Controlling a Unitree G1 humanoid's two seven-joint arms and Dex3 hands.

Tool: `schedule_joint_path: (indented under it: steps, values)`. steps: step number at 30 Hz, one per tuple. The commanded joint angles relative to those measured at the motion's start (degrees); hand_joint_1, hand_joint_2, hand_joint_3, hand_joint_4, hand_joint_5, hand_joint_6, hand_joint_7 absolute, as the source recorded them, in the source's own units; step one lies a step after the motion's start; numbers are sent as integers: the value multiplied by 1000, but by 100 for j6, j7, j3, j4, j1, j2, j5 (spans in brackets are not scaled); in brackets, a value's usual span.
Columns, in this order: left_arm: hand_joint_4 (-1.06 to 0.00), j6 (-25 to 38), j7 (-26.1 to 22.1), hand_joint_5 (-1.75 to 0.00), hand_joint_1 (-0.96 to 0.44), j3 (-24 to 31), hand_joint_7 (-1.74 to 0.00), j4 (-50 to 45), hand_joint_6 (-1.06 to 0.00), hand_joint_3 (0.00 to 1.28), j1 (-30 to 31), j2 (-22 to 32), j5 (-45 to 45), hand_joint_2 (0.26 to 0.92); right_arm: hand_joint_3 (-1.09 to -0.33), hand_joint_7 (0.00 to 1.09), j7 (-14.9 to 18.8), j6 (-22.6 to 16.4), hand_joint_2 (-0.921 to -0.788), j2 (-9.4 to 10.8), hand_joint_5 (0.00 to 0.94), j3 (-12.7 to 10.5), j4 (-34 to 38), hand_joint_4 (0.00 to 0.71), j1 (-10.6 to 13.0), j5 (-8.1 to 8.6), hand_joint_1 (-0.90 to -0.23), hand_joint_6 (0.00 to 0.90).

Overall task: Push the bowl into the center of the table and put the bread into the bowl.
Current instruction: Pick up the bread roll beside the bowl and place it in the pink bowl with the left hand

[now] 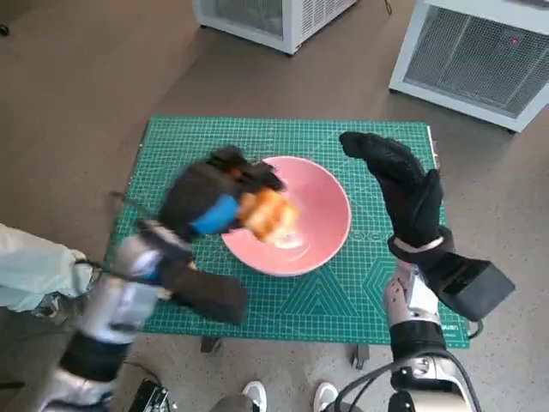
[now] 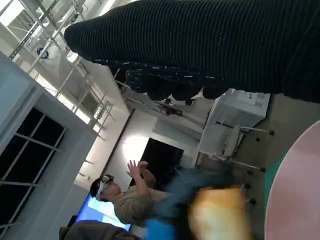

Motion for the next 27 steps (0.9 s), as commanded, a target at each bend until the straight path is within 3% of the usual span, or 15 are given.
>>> schedule_joint_path:
  steps: [1,10,13,14,15,16,18,22,27]
  values:
    - [-766,-153,127,-1108,2,-169,-1056,565,-699,8,-400,-128,117,918,-866,597,-11,91,-921,-21,0,-16,-61,187,242,41,-781,-1]
    - [-718,-346,137,-1139,2,-247,-1124,1222,-655,42,-570,-340,-48,920,-867,595,-31,155,-921,-51,0,-38,-209,185,355,72,-776,-1]
    - [-635,-323,-76,-1220,2,-177,-1244,1260,-540,128,-510,-386,-292,921,-868,594,-37,179,-921,-49,0,-52,-224,184,378,83,-775,-1]
    - [-553,-305,-153,-931,21,-163,-966,1253,-459,119,-489,-389,-367,886,-868,593,-39,185,-921,-47,0,-54,-231,184,384,85,-774,-1]
    - [-551,-251,-291,-649,33,-146,-688,1191,-459,92,-437,-363,-447,876,-868,593,-48,191,-921,-42,0,-54,-243,184,393,83,-774,-1]
    - [-450,-213,-388,-417,24,-134,-461,1145,-400,64,-401,-343,-501,846,-867,592,-56,195,-921,-38,0,-54,-252,183,400,80,-773,-1]
    - [-320,-119,-570,-214,-12,-125,-250,1014,-327,36,-344,-280,-548,807,-866,590,-80,201,-921,-27,0,-50,-270,182,410,68,-772,-1]
    - [-143,22,-832,-47,-145,-67,-59,732,-241,9,-250,-155,-591,751,-863,587,-137,196,-921,-6,0,-36,-296,180,434,32,-771,-1]
    - [-75,78,-1008,-9,-275,76,-11,371,-210,3,-78,-17,-739,738,-862,585,-200,199,-921,22,0,-6,-302,179,439,-11,-772,-1]
